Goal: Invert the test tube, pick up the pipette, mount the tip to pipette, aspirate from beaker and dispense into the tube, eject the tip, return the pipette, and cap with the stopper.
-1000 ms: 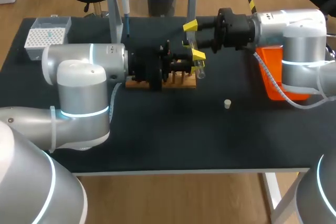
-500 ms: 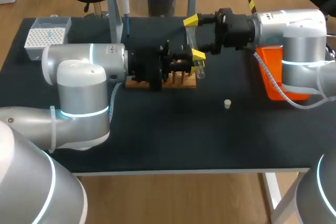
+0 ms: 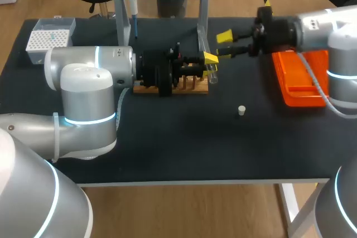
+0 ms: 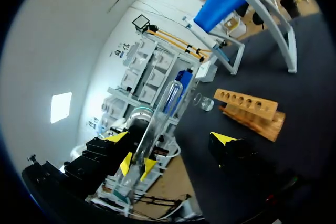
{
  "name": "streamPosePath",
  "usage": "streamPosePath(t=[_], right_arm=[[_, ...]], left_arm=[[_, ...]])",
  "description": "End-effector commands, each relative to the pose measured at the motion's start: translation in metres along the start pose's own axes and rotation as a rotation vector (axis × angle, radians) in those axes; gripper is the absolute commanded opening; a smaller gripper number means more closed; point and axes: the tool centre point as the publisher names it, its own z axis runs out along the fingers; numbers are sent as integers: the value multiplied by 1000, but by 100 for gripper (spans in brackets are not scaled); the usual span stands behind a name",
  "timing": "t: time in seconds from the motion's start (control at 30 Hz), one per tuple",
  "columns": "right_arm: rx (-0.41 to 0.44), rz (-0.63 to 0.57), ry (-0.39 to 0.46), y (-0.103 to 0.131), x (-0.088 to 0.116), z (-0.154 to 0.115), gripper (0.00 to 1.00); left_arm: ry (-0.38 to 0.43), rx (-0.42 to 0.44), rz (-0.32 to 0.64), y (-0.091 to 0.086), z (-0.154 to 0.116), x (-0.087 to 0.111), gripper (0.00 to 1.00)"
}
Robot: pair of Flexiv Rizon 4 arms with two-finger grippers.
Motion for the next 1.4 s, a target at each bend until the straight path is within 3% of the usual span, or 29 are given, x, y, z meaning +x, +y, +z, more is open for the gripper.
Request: streamPosePath(t=[0.03,0.13,0.57,0.63,0.7,0.73,1.13,1.4], right_arm=[[-164,-573,-255,-16,8,-15,100],[-244,-856,-344,-24,3,-20,100],[-244,-856,-344,-24,3,-20,100],[-192,-938,-318,-27,-5,-16,100],[-100,-1079,-367,-28,-9,-14,100],[-76,-1097,-353,-28,-12,-14,100],[73,-1126,-348,-23,-45,-13,100],[82,-1053,-383,-19,-62,-8,100]], left_arm=[[-1,-2,1,-1,0,0,0],[-1,-2,1,-1,0,0,0],[-1,-2,1,-1,0,0,0],[-1,-2,1,-1,0,0,0],[-1,-2,1,-1,0,0,0],[-1,-2,1,-1,0,0,0],[-1,-2,1,-1,0,0,0],[-1,-2,1,-1,0,0,0]])
